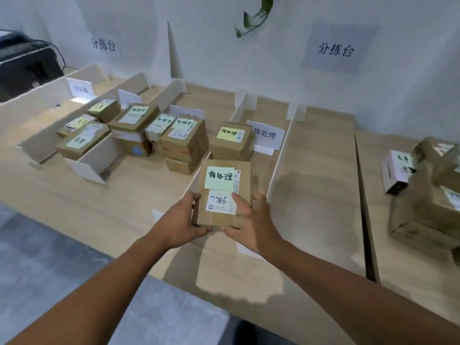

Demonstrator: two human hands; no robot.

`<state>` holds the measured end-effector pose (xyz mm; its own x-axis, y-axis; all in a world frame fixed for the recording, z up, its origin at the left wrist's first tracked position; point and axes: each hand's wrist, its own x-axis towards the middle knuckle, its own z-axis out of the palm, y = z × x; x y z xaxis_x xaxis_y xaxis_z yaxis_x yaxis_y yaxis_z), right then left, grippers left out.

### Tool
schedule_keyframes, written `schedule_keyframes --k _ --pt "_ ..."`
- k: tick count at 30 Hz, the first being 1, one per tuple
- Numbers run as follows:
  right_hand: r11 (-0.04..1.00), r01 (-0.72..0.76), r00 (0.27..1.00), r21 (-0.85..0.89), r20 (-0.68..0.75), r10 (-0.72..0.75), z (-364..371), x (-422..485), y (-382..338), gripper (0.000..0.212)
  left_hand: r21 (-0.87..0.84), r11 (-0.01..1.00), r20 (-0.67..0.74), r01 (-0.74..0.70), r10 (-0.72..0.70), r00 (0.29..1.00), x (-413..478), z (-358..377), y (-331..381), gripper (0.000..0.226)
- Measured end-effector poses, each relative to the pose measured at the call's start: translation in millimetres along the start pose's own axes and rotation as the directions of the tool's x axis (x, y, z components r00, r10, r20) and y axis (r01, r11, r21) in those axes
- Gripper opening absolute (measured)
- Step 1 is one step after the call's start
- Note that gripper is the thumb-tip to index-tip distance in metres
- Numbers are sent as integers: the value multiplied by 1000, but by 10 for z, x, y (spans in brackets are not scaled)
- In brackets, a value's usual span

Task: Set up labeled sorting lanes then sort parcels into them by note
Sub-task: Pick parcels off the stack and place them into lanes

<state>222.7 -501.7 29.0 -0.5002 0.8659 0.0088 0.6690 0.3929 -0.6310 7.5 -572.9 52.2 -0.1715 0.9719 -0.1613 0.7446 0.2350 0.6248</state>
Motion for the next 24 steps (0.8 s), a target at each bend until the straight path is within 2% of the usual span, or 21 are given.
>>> schedule_keyframes --k 5,11,15,19,24 --pt "989 -134 989 -66 61 138 411 704 220 95 66 997 112 46 -53 992 879 140 -366 87" --pt "954 -300 931 -4 215 293 855 1278 458 99 166 981 249 99 -139 958 1631 372 -602 85" --pt "926 -371 902 -71 211 377 1085 1466 507 100 160 981 312 109 -155 937 1857 525 -764 79" --pt "895 -425 855 -134 267 445 1277 1483 528 97 282 958 404 56 -172 898 1985 723 -907 72" --pt "858 -475 826 -197 236 512 1427 1484 517 93 372 928 428 -2 -169 888 2016 834 -1000 66"
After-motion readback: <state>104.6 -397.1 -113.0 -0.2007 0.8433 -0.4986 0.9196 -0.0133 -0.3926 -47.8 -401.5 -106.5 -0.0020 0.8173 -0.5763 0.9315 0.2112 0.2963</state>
